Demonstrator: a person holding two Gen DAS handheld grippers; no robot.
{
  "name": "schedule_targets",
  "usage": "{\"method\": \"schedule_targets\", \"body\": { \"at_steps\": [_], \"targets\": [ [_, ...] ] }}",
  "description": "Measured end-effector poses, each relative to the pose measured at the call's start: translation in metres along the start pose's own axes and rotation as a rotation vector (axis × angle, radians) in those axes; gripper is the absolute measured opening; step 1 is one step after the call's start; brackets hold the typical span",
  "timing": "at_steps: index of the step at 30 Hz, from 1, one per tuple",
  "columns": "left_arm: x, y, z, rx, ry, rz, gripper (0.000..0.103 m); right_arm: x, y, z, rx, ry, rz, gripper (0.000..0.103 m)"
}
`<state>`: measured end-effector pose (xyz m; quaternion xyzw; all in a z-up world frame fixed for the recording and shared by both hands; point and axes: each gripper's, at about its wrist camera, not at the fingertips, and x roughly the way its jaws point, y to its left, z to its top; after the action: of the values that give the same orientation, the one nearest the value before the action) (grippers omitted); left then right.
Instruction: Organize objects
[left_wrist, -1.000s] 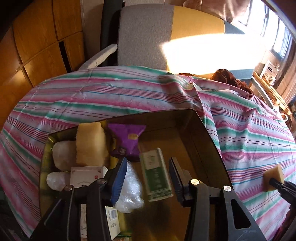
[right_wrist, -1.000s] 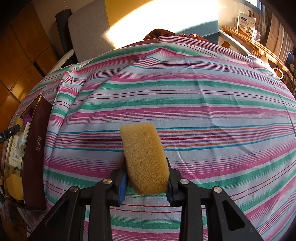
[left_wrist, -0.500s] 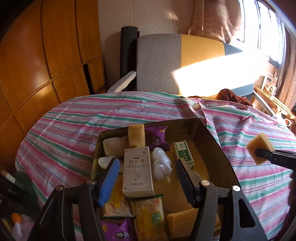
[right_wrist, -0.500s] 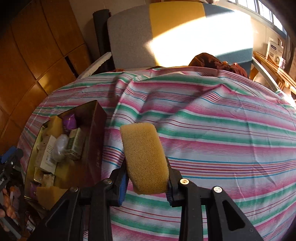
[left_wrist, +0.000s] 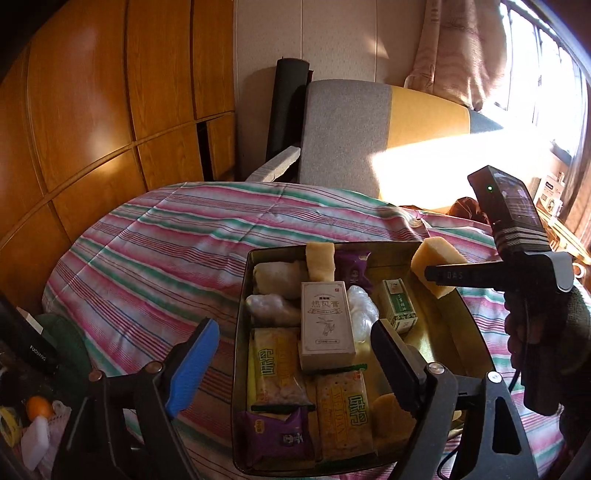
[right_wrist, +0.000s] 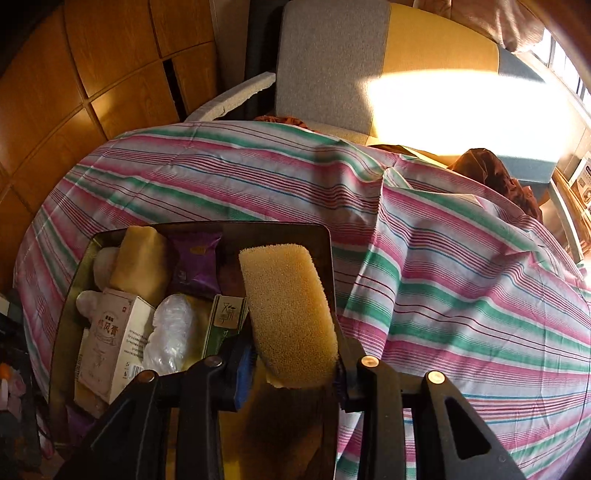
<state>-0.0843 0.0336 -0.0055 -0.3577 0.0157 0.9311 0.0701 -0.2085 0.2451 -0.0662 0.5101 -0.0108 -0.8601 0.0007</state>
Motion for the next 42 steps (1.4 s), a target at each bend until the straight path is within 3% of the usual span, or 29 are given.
{"method": "schedule_targets", "body": {
  "at_steps": [4, 10, 15, 19, 26, 29, 42],
  "targets": [
    [0.004, 0.006, -0.007, -0.009, 0.022, 0.002, 0.089, 0.016, 0.003, 0.005, 0.018, 0.023, -0.013, 0.038],
    [0.009, 0.013, -0.014, -0.038, 0.043, 0.002, 0.094, 0.019, -0.001, 0.010, 0.064, 0.020, 0.038, 0.050],
    [0.012, 0.012, -0.017, -0.035, 0.048, 0.020, 0.102, 0.007, -0.005, 0.002, 0.078, -0.009, 0.057, 0.050],
    [0.011, 0.009, -0.018, -0.032, 0.044, 0.037, 0.103, -0.008, -0.006, -0.009, 0.076, -0.050, 0.059, 0.050],
    [0.000, 0.005, -0.018, -0.035, 0.019, 0.056, 0.103, -0.045, -0.006, -0.048, 0.082, -0.140, 0.034, 0.051],
    [-0.006, 0.002, -0.021, -0.035, 0.013, 0.073, 0.103, -0.061, -0.009, -0.068, 0.096, -0.167, 0.011, 0.058],
    [-0.037, -0.012, -0.043, -0.037, -0.017, 0.046, 0.103, -0.111, -0.002, -0.148, 0.102, -0.280, -0.132, 0.066]
  ]
}}
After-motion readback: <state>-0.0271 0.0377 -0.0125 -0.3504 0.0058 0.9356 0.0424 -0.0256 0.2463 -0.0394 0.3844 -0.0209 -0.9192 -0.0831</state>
